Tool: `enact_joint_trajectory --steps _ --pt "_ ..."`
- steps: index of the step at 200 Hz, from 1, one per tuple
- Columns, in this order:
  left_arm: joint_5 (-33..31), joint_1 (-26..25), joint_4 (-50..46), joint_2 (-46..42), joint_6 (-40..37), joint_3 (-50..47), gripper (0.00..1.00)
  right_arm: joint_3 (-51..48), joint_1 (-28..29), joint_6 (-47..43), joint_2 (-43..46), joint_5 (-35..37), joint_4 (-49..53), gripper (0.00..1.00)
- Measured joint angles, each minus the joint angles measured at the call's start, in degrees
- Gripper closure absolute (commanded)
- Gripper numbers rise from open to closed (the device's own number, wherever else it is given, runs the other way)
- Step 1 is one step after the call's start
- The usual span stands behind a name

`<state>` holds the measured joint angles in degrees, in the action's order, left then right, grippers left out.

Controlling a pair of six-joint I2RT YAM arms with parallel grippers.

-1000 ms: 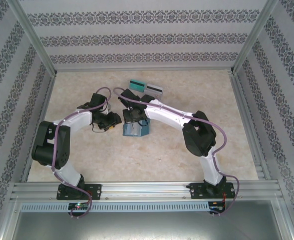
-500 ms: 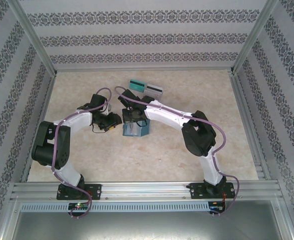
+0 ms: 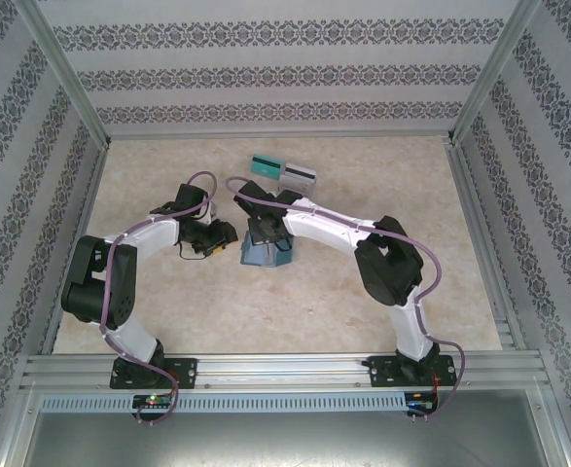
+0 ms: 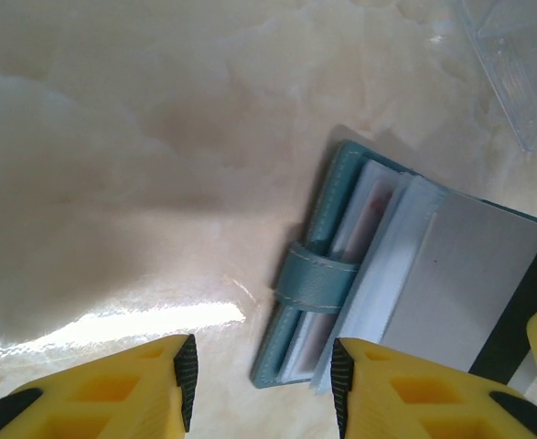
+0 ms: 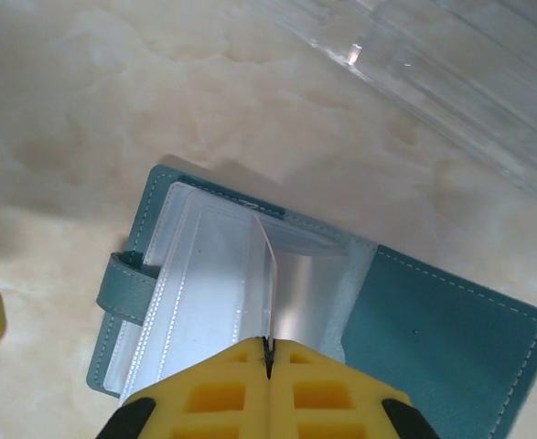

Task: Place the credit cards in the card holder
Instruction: Move the card holder to the center of the table.

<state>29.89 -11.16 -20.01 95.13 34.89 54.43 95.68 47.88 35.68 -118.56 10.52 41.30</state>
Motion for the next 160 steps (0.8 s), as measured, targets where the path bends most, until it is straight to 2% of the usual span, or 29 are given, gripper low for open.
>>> enact_joint_trajectory --steps 75,160 --pt "0.6 -0.6 1.2 0.0 0.0 0.0 0.54 -5.9 -1.6 -1.1 5.2 2.3 0.0 1.0" --pt "1.0 -7.7 1.4 5.6 0.7 5.4 0.48 -11.7 -3.9 -7.7 10.3 8.4 -2.5 1.0"
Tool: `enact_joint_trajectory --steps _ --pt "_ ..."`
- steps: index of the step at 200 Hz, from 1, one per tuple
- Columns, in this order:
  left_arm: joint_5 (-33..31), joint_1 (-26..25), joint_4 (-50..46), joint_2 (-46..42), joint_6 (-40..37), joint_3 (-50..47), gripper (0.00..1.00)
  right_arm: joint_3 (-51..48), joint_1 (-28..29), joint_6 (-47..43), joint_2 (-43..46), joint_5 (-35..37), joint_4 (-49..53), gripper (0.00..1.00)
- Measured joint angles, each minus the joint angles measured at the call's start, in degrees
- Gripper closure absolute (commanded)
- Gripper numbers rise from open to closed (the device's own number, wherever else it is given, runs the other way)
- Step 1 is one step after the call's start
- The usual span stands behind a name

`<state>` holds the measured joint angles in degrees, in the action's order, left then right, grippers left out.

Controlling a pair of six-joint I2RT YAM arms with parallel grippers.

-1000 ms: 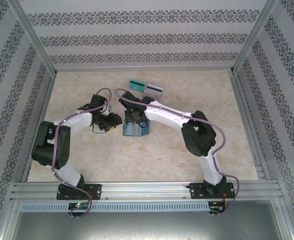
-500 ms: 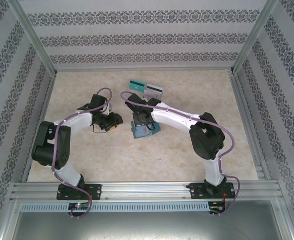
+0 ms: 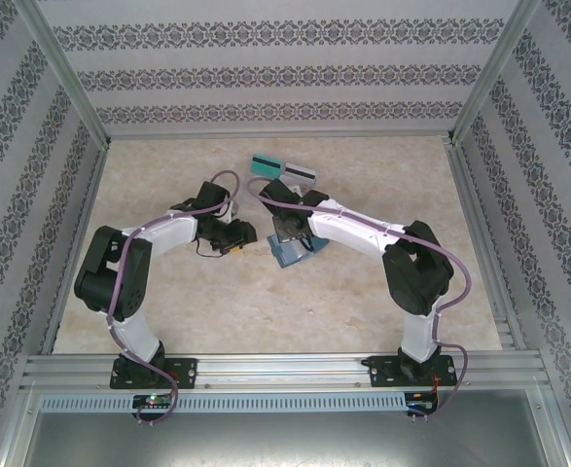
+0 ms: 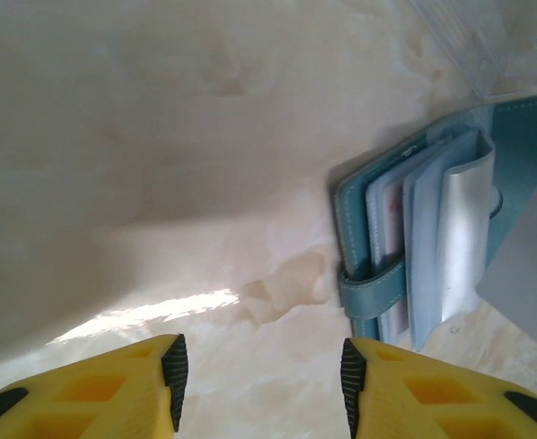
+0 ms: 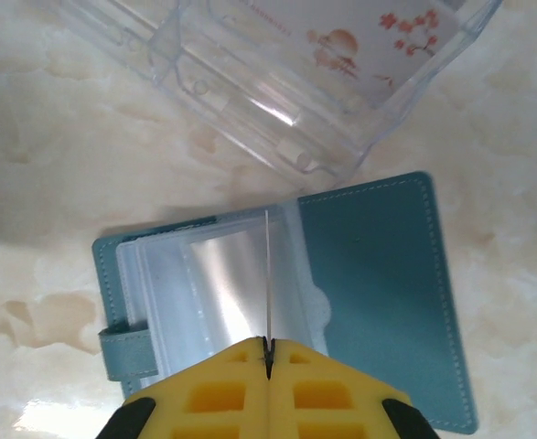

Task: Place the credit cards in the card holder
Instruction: Move the card holder to the center of the table, then pick up the card holder from the center of the table.

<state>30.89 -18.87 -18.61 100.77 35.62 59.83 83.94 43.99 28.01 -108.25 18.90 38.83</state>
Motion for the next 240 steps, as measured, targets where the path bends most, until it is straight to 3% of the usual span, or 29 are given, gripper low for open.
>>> enact_joint_trajectory --steps 27,73,106,169,202,240 --pt "1.8 -2.5 2.8 2.7 2.3 0.9 0.4 -2.1 -0.9 -1.5 1.0 0.2 -2.5 1.0" --pt "2.7 -6.0 5.4 8.8 5.9 5.4 0.4 -7.1 -4.5 -1.9 2.0 -2.6 -7.3 1.0" --pt "3.2 -6.9 5.7 13.0 8.0 10.4 0.45 -9.5 -6.7 -1.9 2.9 -5.3 -9.5 1.0" --pt "3.4 -7.0 7.6 15.0 10.8 11.3 0.69 -13.3 -10.5 -1.2 3.6 -12.1 -16.4 1.0" --pt "3.4 -7.1 8.8 15.7 11.6 11.5 0.72 -16.1 -13.6 -0.7 4.2 -15.3 -19.6 1.0" --pt "4.3 -7.5 10.4 17.1 13.0 13.3 0.67 -18.8 -16.0 0.5 5.0 -19.0 -23.1 1.0"
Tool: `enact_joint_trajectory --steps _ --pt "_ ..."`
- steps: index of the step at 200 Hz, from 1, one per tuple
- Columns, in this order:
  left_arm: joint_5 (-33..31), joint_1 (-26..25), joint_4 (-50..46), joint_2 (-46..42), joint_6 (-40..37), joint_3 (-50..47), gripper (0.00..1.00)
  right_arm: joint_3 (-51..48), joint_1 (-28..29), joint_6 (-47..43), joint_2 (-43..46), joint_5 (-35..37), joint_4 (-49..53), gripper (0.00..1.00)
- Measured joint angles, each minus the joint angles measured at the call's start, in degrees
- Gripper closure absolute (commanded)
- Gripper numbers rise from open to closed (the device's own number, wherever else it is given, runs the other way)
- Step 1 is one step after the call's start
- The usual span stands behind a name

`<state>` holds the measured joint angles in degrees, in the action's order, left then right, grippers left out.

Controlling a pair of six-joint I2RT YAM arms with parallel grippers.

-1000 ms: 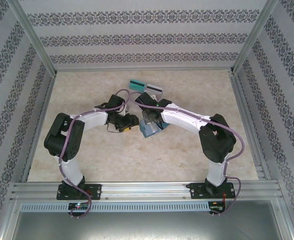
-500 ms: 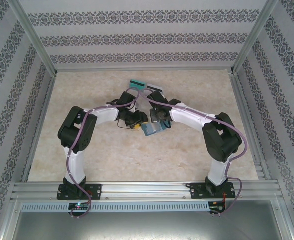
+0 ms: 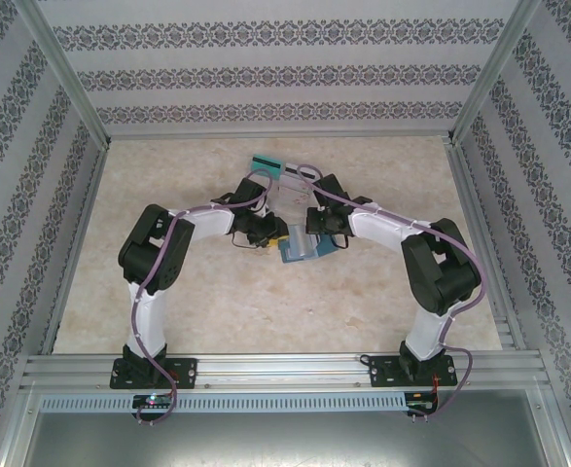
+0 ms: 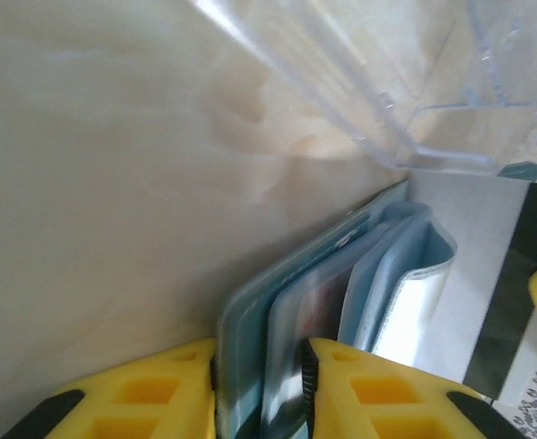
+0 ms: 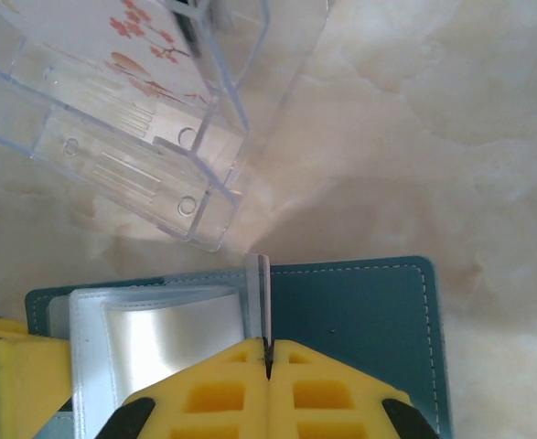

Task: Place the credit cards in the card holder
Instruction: Pick up the card holder from the center of the table.

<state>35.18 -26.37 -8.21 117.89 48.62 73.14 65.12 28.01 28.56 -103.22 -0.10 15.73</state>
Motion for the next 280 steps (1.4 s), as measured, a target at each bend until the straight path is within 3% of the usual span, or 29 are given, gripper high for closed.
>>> enact_joint_trajectory --steps 69,159,205,280 --pt "0.2 -0.4 0.5 0.4 2.8 0.7 0.72 -3.9 -4.1 1.1 -0.9 -2.5 -5.1 1.0" --pt "1.0 -2.4 4.9 0.5 4.2 3.1 1.0 -6.0 -5.4 2.8 -3.1 -8.0 -9.4 1.0" --pt "0.9 -2.4 4.7 0.2 3.8 3.1 1.0 -7.9 -7.0 3.3 -2.5 -11.8 -12.3 1.0" --pt "-3.6 -2.6 -13.2 -6.2 -8.0 7.8 1.0 -8.3 -9.5 -0.8 8.0 -22.8 -5.2 1.0"
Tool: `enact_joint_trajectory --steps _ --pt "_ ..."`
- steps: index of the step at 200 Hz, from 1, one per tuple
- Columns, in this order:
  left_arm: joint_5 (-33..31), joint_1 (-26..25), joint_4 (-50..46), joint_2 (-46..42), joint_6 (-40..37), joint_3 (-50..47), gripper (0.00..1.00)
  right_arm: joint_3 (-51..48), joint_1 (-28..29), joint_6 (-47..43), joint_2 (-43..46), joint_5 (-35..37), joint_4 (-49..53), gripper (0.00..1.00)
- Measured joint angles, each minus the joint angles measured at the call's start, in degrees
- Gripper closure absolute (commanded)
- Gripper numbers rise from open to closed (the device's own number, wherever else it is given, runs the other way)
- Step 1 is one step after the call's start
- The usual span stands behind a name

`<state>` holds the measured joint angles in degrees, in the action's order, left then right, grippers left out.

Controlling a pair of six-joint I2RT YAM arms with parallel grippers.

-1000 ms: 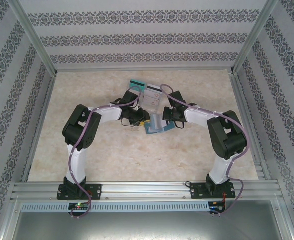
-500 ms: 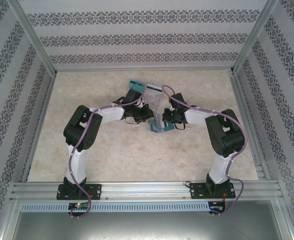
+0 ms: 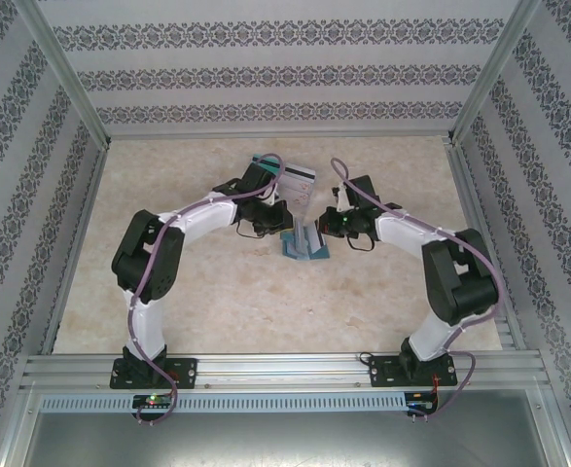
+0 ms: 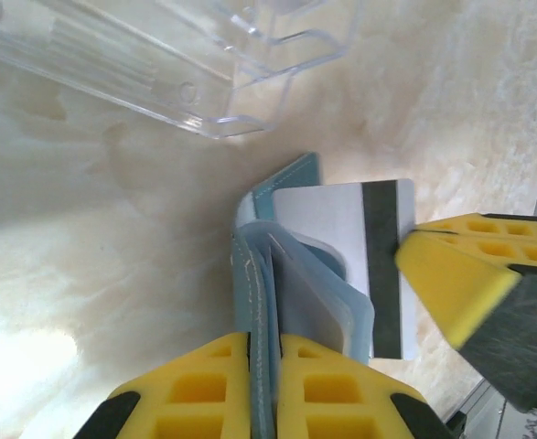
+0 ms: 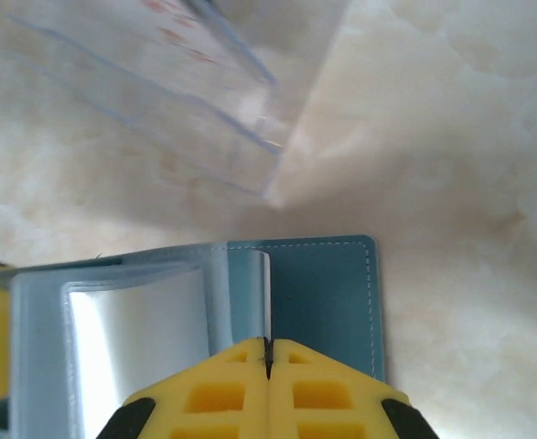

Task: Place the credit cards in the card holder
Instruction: Pick up the card holder from the center of the table, then place the card holder at the center of the table.

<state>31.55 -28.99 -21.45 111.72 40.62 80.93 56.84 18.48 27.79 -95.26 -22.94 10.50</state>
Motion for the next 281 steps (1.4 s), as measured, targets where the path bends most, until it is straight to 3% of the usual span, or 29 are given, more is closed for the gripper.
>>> enact_joint_trajectory --steps 62,118,281 --pt "-0.6 0.5 -0.7 -2.3 -1.3 -3.8 1.0 1.6 4.1 -2.1 4.7 -3.0 4.2 1.0" --pt "-2.8 0.6 -1.5 -1.9 -1.4 -4.1 1.0 3.7 12.5 1.6 5.6 3.1 7.8 1.0" --pt "-3.8 0.6 -2.1 -1.9 -1.4 -4.4 1.0 11.0 17.3 5.5 -3.1 9.5 7.8 1.0"
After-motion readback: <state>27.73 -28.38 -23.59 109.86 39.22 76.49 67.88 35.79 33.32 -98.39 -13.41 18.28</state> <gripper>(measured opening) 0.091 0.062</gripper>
